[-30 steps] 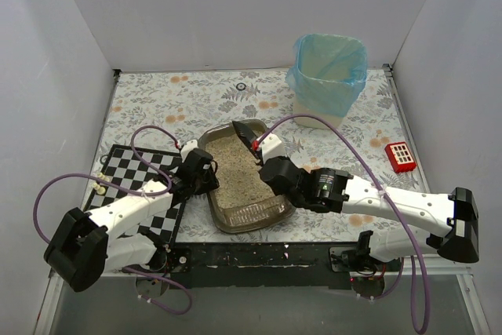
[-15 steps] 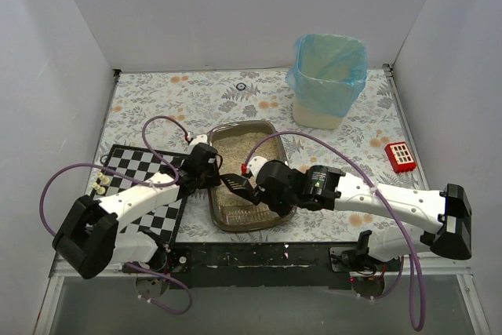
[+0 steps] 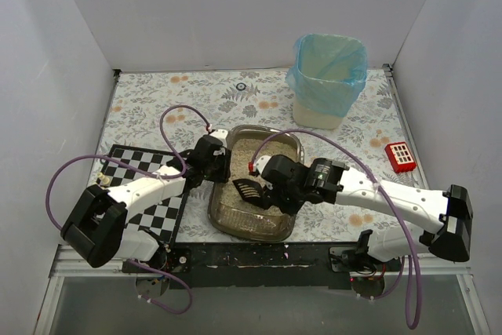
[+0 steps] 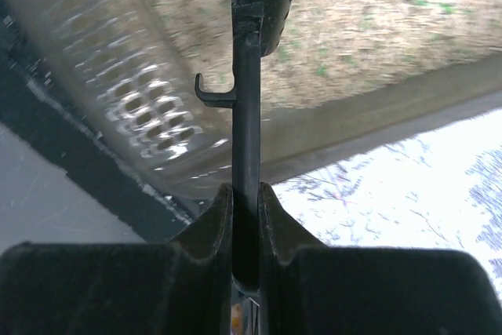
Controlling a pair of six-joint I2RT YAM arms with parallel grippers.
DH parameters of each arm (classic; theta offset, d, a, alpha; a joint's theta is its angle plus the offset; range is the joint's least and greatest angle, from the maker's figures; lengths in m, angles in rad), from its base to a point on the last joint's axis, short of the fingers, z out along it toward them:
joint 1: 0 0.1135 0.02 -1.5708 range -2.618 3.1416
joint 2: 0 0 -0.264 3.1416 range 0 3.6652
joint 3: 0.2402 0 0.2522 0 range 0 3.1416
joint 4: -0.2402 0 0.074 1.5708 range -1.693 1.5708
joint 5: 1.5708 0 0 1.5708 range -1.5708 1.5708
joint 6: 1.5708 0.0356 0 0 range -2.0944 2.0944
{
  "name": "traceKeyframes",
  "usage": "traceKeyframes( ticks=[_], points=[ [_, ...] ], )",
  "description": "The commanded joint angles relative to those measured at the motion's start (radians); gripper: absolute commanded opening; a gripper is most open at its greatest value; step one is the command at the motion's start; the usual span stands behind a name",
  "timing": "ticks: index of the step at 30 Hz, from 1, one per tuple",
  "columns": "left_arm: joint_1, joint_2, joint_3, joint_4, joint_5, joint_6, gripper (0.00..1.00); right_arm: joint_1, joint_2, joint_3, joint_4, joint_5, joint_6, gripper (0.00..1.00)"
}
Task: Clean the litter box
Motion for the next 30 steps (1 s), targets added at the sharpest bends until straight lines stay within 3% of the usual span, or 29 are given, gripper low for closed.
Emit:
traceKeyframes(
  ticks=[1, 3, 6, 7, 11, 15, 19, 25, 27, 30],
  points=[
    [0.007, -0.025, 0.126, 0.171, 0.028, 0.08, 0.41, -0.069, -0.053, 0.088, -0.063, 0.161, 0.101, 0.01],
    [0.008, -0.002, 0.174, 0.134, 0.026, 0.057, 0.5, -0.077, -0.111, 0.075, 0.009, 0.149, 0.095, 0.01],
    [0.008, 0.015, 0.241, 0.056, 0.023, 0.008, 0.76, -0.085, -0.183, 0.051, 0.091, 0.093, 0.082, 0.01],
    [0.008, 0.013, 0.252, 0.025, 0.028, -0.004, 0.98, -0.083, -0.2, 0.038, 0.111, 0.074, 0.072, 0.01],
    [0.007, -0.034, 0.251, -0.092, -0.044, -0.122, 0.98, -0.086, -0.249, -0.005, 0.154, 0.08, 0.072, 0.01],
    [0.004, -0.127, 0.255, -0.338, -0.104, -0.375, 0.98, -0.088, -0.277, -0.067, 0.183, 0.121, 0.107, 0.01],
    [-0.011, -0.261, 0.217, -0.59, -0.064, -0.663, 0.98, -0.088, -0.348, -0.152, 0.22, 0.247, 0.242, 0.01],
    [-0.029, -0.44, 0.141, -0.912, -0.002, -0.981, 0.98, -0.089, -0.458, -0.271, 0.376, 0.221, 0.223, 0.01],
    [-0.035, -0.522, 0.089, -0.914, 0.053, -1.033, 0.98, -0.089, -0.475, -0.286, 0.382, 0.231, 0.224, 0.01],
    [-0.042, -0.673, -0.039, -0.743, 0.182, -1.106, 0.98, -0.088, -0.495, -0.317, 0.41, 0.221, 0.232, 0.01]
  ],
)
